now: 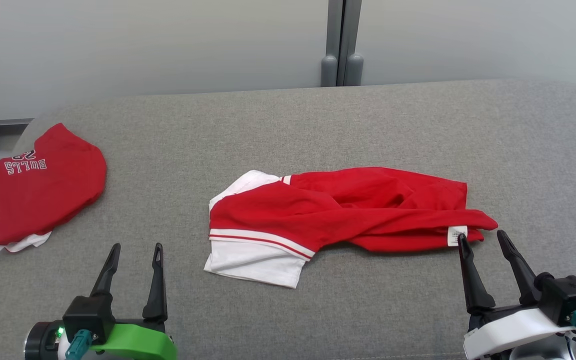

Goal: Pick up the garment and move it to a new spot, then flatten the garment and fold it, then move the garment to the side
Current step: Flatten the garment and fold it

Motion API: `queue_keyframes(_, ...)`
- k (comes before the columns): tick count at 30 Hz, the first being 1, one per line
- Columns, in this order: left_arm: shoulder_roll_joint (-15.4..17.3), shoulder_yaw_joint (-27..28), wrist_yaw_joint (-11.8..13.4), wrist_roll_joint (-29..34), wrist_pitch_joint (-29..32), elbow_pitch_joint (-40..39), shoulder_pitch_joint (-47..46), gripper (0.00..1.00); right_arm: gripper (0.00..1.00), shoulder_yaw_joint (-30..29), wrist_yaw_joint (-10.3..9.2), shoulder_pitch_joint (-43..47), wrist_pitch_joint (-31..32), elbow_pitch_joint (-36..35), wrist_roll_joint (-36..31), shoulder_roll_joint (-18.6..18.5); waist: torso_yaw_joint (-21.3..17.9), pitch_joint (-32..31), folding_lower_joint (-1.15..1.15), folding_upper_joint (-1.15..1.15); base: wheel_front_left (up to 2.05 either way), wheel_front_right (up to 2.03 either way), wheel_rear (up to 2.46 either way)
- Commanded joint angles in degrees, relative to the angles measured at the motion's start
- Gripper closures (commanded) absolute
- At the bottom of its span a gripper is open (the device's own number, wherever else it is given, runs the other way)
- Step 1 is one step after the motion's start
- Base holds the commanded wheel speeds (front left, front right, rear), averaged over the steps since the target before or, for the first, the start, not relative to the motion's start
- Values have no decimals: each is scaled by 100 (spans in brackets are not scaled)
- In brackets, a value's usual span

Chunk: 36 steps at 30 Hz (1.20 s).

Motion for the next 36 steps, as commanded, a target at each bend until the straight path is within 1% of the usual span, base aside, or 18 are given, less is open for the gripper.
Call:
queue_keyframes(1, 51, -13, 23, -60, 2, -17, 38, 0, 0, -6, -8, 24, 18, -32, 6, -4, 12, -2, 0, 0, 0, 0, 0)
queue_keyframes(5, 35, -97, -51, -87, 90, -27, 34, 0, 0, -21, -8, -24, 51, -14, 42, -3, 23, 3, 0, 0, 0, 0, 0)
queue_keyframes(8, -21, -223, -192, -212, 378, 50, 30, 0, 0, -106, -8, -65, 181, 114, 147, -63, 18, 36, 0, 0, 0, 0, 0)
queue_keyframes(9, -59, -327, -296, -325, 640, 142, 19, 0, 0, -179, -8, -81, 317, 242, 268, -132, 0, 63, 0, 0, 0, 0, 0)
queue_keyframes(11, -95, -448, -398, -472, 995, 261, 11, 0, 0, -242, -8, -109, 415, 386, 376, -243, -27, 99, 0, 0, 0, 0, 0)
queue_keyframes(14, -135, -554, -485, -694, 1472, 401, -47, 0, 0, -304, -8, -169, 516, 616, 540, -426, -90, 182, 0, 0, 0, 0, 0)
queue_keyframes(18, -145, -595, -551, -949, 1887, 531, -215, 0, 0, -430, -8, -297, 531, 924, 702, -651, -187, 352, 0, 0, 0, 0, 0)
queue_keyframes(22, -88, -612, -599, -1083, 2083, 640, -441, 0, 0, -528, -8, -536, 450, 1240, 868, -853, -248, 592, 0, 0, 0, 0, 0)
queue_keyframes(26, -66, -665, -655, -1220, 2228, 743, -701, 0, 0, -490, -8, -839, 332, 1527, 989, -1042, -273, 864, 0, 0, 0, 0, 0)
queue_keyframes(36, -15, -730, -715, -1430, 2334, 1070, -1183, 0, 0, -84, -8, -1528, 144, 2102, 1231, -1404, -261, 1374, 0, 0, 0, 0, 0)
